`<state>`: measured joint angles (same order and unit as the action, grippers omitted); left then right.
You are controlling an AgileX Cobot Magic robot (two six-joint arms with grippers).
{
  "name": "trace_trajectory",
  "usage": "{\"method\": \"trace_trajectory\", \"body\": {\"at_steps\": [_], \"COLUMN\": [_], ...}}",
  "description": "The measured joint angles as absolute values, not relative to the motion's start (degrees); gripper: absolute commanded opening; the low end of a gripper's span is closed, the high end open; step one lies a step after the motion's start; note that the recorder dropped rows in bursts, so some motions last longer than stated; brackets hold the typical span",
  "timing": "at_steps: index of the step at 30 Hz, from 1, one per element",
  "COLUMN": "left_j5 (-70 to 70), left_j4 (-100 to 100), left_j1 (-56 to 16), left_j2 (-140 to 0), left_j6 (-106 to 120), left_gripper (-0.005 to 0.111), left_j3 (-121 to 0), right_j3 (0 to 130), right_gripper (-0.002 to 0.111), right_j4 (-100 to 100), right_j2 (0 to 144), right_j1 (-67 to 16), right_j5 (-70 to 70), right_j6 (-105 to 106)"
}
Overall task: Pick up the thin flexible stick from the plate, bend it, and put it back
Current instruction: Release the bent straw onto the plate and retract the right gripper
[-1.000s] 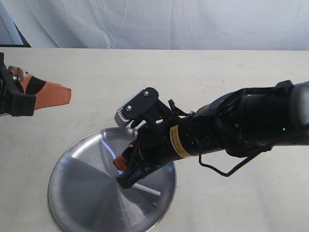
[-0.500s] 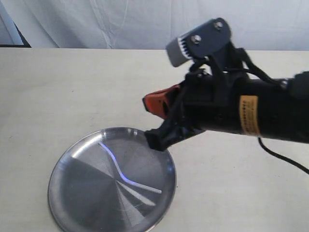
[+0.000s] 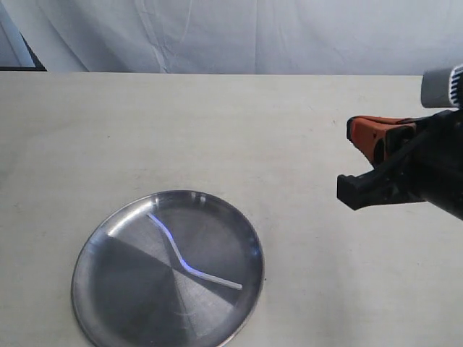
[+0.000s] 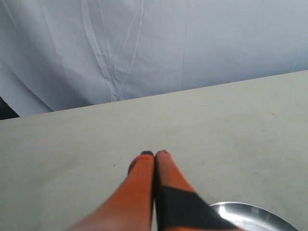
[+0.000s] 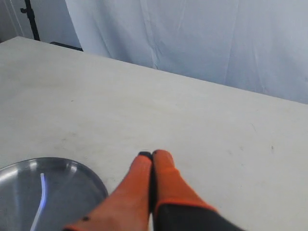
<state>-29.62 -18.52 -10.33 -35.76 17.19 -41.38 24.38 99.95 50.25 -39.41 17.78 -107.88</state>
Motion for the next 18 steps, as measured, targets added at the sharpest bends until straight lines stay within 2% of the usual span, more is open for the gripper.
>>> {"method": "trace_trajectory", "body": {"at_steps": [8, 12, 16, 18], "left_j5": [-29.62, -29.62, -29.74, -29.85], "left_j4": [-18.29, -18.18, -18.18, -18.18], "left_j1": [-10.33, -10.33, -10.33, -10.33], "left_j2": [-35.76, -35.76, -35.76, -35.76], "left_j6": [17.19, 17.19, 17.19, 17.19], "left_gripper": [0.0, 0.0, 0.0, 0.0], "left_j3": [-41.38, -41.38, -41.38, -41.38], "right_j3": [24.24, 24.04, 23.77, 22.78], "right_gripper": [-0.001, -0.001, -0.001, -0.001], "right_j4": [99.95, 97.95, 95.35, 94.61], "right_j2": [49.76, 44.33, 34.78, 28.99], "right_j1": [-39.41, -37.74, -28.37, -20.99], "right_j5": [18.54, 16.79, 11.01, 6.75], "right_j6": [-107.88, -108.97, -109.19, -109.19]}}
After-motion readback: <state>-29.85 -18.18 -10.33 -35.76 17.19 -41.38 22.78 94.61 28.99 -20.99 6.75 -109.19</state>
